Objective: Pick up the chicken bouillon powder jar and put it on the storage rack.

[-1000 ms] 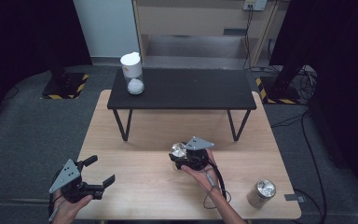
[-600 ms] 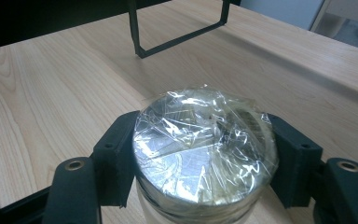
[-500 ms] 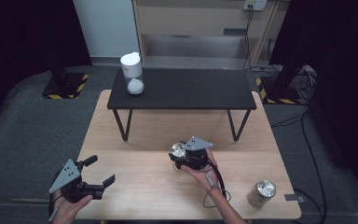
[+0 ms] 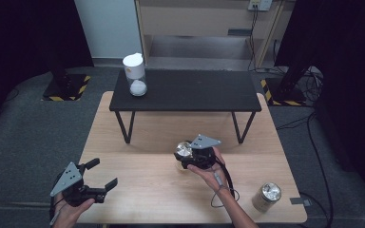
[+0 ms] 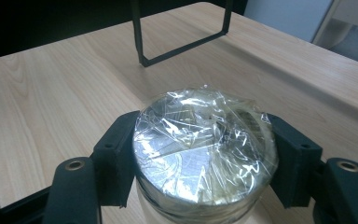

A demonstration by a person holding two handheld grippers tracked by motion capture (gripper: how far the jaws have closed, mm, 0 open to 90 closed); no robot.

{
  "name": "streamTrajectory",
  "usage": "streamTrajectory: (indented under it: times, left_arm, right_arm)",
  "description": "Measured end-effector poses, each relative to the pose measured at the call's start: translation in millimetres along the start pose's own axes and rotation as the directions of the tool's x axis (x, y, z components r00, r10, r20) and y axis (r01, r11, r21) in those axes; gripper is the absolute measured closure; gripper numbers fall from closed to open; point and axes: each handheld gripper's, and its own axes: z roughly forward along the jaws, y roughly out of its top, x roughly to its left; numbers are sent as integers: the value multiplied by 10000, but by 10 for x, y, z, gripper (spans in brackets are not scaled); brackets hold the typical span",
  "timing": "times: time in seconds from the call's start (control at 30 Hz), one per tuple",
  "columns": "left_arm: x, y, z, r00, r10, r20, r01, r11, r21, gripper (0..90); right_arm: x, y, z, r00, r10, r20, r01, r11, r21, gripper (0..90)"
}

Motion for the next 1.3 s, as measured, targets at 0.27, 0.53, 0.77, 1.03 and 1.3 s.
streamTrajectory:
  times: [0.27, 0.53, 0.77, 1.03, 1.3]
  left_arm:
    - [0, 3, 2, 10000, -4, 2, 4, 10000, 31, 1]
    - [1, 6, 7, 10000, 2, 21, -2, 10000, 69, 1]
    - [3, 5, 8, 10000, -10, 31, 10, 10000, 64, 1]
    - [2, 7, 13, 10000, -1, 39, 0, 10000, 94, 1]
    - [2, 8, 17, 10000, 14, 55, -15, 9999, 115, 2]
  right_arm:
    - [-62, 134, -49, 9990, -141, -415, 148, 9998, 162, 352]
    - [-108, 275, -102, 9963, -230, -828, 255, 9993, 281, 353]
    - [-153, 398, -165, 9938, -254, -1083, 294, 9989, 355, 352]
    - [-209, 552, -274, 9933, -211, -1136, 250, 9992, 326, 353]
    - [-268, 750, -390, 9931, -226, -1149, 268, 9990, 351, 353]
